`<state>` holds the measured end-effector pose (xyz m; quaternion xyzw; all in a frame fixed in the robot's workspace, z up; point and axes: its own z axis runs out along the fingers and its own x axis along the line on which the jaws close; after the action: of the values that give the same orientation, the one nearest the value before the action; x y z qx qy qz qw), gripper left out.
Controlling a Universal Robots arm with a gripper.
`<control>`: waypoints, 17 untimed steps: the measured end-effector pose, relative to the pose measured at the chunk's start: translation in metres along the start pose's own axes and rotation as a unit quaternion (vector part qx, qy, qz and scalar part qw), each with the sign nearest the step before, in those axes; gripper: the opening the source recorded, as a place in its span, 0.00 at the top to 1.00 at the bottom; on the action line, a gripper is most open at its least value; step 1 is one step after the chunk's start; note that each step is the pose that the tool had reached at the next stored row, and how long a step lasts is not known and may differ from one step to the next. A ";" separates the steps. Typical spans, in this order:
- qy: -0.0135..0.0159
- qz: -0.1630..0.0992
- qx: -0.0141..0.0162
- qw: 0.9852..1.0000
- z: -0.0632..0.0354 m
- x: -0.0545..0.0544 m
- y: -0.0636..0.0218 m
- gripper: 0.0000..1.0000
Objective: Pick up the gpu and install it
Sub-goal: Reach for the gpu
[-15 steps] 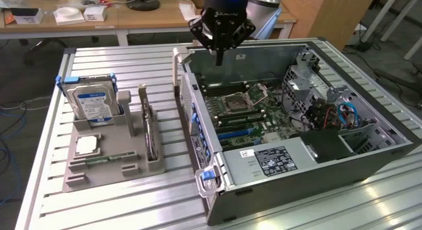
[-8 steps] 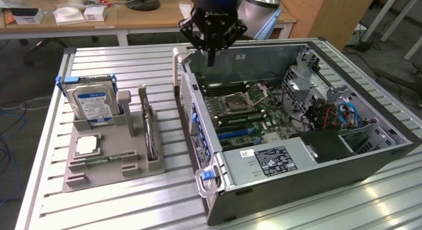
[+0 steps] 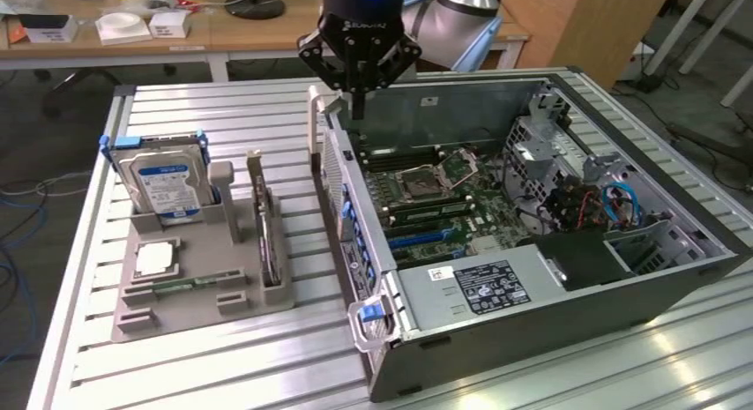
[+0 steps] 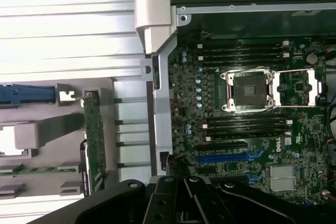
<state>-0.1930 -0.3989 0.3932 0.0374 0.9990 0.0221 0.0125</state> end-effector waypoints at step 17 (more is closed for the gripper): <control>0.000 0.000 0.000 1.000 -0.0012 0.048 -0.0036 0.90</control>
<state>-0.2414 -0.3988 0.3932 0.0374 0.9990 0.0221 0.0125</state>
